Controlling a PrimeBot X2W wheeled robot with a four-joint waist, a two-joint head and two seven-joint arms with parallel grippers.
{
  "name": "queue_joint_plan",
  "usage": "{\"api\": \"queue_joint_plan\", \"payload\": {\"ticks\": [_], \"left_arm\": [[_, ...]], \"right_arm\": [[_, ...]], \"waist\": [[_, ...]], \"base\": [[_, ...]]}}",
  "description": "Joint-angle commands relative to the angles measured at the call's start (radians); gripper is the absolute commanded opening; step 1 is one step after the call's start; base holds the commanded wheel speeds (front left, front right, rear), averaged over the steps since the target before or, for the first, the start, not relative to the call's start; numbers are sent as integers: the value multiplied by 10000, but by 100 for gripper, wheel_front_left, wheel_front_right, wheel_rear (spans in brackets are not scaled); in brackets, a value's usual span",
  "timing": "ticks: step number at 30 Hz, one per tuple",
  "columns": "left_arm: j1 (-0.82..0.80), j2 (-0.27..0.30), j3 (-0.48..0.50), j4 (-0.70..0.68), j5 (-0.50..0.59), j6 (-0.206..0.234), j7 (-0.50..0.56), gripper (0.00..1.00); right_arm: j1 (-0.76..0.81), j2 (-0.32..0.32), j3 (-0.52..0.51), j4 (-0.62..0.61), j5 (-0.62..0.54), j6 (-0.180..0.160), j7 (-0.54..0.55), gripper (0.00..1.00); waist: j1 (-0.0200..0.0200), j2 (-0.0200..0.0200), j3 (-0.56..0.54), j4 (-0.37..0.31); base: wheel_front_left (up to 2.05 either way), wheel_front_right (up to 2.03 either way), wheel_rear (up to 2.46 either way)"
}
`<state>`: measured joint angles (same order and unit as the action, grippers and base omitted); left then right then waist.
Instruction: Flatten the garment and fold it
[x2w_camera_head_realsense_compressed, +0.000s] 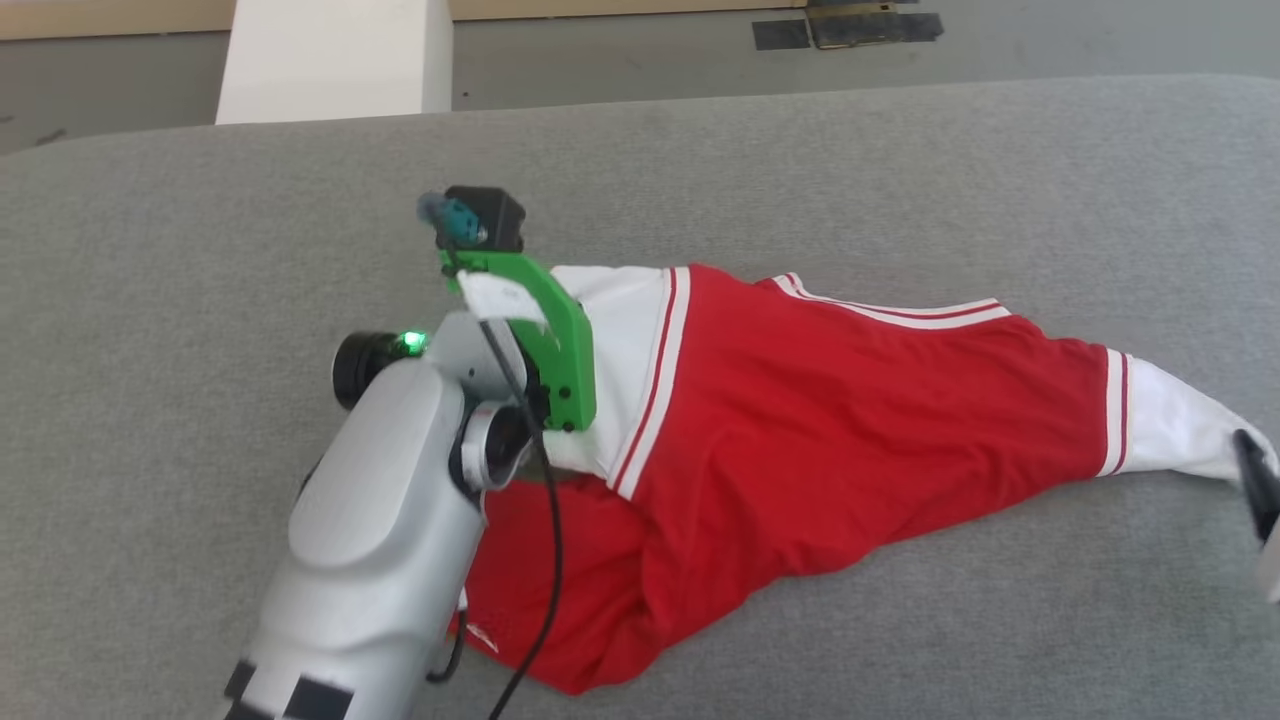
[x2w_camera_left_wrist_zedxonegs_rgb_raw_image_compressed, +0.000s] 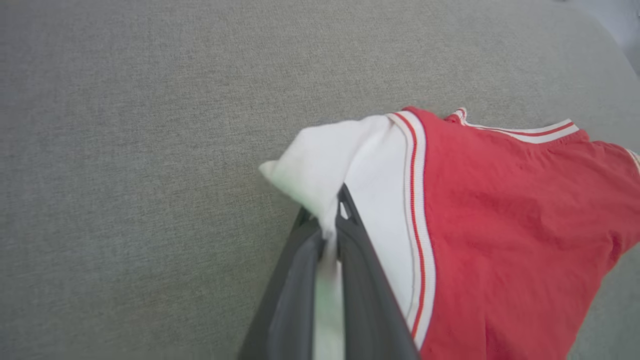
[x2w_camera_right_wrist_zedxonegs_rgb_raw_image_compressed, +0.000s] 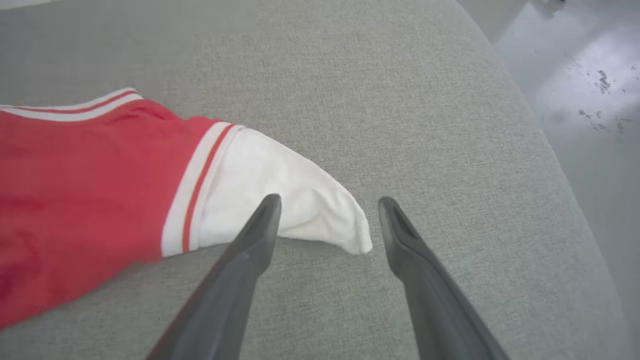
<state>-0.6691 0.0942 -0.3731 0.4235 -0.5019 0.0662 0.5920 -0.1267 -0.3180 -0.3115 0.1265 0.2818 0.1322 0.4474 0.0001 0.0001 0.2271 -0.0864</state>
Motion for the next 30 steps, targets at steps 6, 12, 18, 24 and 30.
{"api": "queue_joint_plan", "payload": {"ticks": [6, 12, 18, 24, 30], "left_arm": [[1240, 280, 39, -1882, -204, 454, 259, 0], [1505, 357, -142, -2862, -99, 700, 594, 0], [1570, 350, -346, -3278, -21, 781, 745, 0], [1681, 341, -330, -3364, -166, 714, 604, 0], [1473, 210, 73, -3423, -624, 416, -132, 0]], "right_arm": [[-1128, -944, 595, 663, -569, -15, 1565, 100], [-1687, -1383, 1163, 1873, -980, -15, 2665, 100], [-1935, -1331, 1478, 2615, -1171, -15, 3121, 100], [-2100, -1265, 1894, 3022, -615, -15, 3379, 0], [-2649, -1470, 1858, 2529, 108, -15, 2710, 0]], "waist": [[-1, -1, 373, 309], [-1, -1, 851, 517], [-1, -1, 1185, 598], [-1, -1, 1159, 561], [-1, -1, 505, 576]], "base": [[0, 0, 0], [0, 0, 0], [0, 0, 0], [0, 0, 0], [0, 0, 0]]}}
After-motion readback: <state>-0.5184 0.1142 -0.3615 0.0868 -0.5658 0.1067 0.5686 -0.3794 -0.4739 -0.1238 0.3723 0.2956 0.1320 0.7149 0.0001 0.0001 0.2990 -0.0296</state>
